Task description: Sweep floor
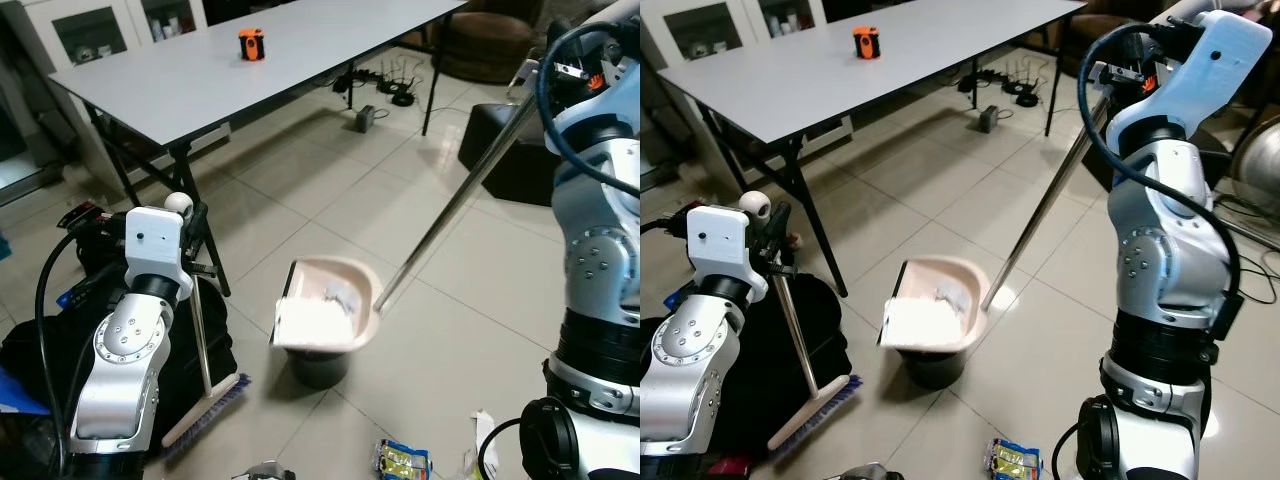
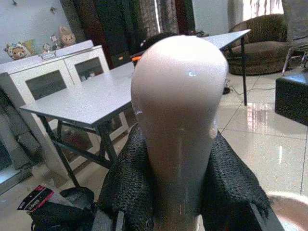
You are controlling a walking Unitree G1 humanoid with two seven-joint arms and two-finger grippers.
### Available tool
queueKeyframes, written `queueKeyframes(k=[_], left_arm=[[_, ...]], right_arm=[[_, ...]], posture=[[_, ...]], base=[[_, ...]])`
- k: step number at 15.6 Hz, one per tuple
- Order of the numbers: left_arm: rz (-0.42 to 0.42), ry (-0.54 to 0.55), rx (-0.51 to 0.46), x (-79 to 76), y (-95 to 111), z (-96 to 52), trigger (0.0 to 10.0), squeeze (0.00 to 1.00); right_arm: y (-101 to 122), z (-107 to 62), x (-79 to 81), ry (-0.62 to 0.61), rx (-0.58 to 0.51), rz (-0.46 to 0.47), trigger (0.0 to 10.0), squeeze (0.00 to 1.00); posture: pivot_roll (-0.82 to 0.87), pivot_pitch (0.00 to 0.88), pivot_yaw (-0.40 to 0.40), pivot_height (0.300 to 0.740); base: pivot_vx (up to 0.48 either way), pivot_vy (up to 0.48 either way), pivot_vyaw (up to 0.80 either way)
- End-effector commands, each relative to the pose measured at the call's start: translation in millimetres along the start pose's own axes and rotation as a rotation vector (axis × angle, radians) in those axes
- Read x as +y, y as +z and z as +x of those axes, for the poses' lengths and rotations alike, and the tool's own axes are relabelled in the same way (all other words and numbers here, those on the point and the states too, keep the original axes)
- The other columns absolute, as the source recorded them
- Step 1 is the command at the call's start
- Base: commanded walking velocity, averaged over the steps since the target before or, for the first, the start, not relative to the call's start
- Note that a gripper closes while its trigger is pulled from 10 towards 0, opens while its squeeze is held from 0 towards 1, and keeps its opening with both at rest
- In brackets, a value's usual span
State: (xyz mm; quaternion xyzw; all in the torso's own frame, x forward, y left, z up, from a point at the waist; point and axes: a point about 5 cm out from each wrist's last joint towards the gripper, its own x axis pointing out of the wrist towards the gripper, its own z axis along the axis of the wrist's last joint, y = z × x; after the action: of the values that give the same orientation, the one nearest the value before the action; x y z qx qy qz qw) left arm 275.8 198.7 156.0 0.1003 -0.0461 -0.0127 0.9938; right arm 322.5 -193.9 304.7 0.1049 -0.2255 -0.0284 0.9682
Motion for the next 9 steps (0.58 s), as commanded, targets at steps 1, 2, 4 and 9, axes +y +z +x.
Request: queueKeyframes(k=[1,2,4,9], left_arm=[[0.014,0.014,-0.017,3.0,4,0.2,10.0,0.00],[0.014,0.013,-0.017,2.9,4,0.2,10.0,0.00],[0.011,0.007,-0.015,2.3,5,0.5,10.0,0.00],[0.010,-0.003,-0.010,1.3,8,-2.9,10.0,0.00]], right_arm=[[5,1.4,4.5,0.014,-0.078,-0.039,10.0,0.00],[3,1.7,7.9,0.026,-0.095,-0.058,10.0,0.00],[-3,3.8,18.7,0.069,-0.120,-0.075,10.0,0.00],[-15,11.9,25.4,0.072,-0.141,-0.086,10.0,0.00]], posture=[[0.00,0.023,0.046,0.740],[0.00,0.024,0.048,0.740],[0.00,0.027,0.049,0.740],[0.02,0.061,0.044,0.740]], base=[[0.000,0.000,0.00],[0.000,0.000,0.00],[0.000,0.000,0.00],[0.000,0.000,0.00]])
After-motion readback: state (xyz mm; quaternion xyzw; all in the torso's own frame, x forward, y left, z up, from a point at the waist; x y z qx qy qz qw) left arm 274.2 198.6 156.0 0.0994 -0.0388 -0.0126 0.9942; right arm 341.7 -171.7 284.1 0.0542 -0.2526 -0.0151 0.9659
